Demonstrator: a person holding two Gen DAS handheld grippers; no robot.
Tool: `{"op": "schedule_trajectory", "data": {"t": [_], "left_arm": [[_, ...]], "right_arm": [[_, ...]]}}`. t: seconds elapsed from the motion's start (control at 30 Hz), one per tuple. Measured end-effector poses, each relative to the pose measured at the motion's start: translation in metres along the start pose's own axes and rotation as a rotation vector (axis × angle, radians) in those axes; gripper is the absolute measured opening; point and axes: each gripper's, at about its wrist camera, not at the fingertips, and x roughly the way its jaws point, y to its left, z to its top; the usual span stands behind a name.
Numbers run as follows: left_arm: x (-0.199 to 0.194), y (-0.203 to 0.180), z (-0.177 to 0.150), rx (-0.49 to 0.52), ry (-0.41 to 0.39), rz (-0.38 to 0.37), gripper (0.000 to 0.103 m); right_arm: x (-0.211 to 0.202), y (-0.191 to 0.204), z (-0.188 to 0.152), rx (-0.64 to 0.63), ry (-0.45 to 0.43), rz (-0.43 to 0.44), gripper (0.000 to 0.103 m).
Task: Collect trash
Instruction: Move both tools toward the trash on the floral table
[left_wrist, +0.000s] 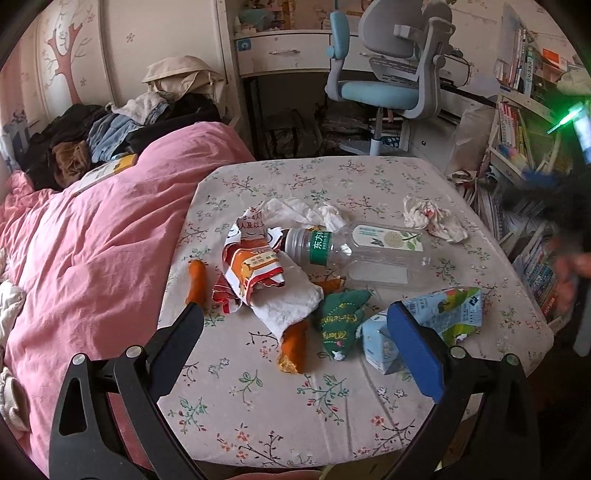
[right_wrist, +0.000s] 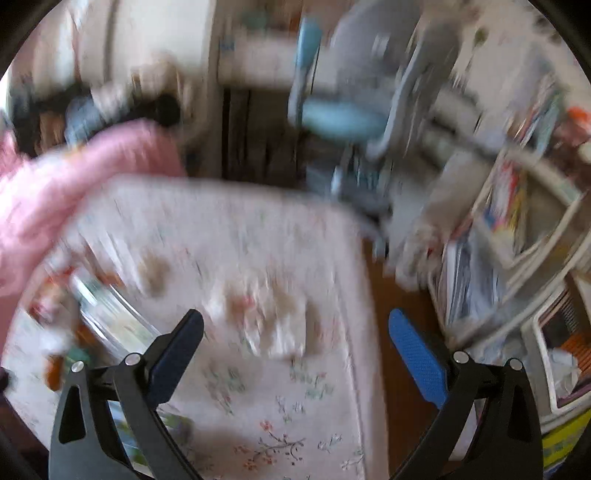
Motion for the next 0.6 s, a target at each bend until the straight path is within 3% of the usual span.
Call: {"op": "schedule_trajectory", "data": {"t": [0.07,0.1,0.23,0.37,0.6], "left_arm": [[-0.001,-0.002,-0.001,0.003,-0.004,0.000,0.096],[-0.002,-0.003,-0.002,0.005,-0.005,0.001,0.096],[-0.001,-0.005,-0.005,0.015,-0.003,0.011,0.096],[0.000,-0.003,-0.005,0.014,-0.003,0.019,0.096],[0.003,-0.002,-0.006,0.016,0.002,0.025,0.096]], "right_arm": [[-0.030,-0.005,0.003,0.052,-0.175,0.077,0.097],[-0.036,-0.005,0.002,0.059,-0.217,0.100,0.097],[-0.021,0.009,0.011,0.062,-0.154,0.144,0.097],[-0.029,0.012,0.015,0.076,-0.185,0.166,0.097],[-0.031,0.037,0.010,0.006,-0.161,0.204,0.097]]}}
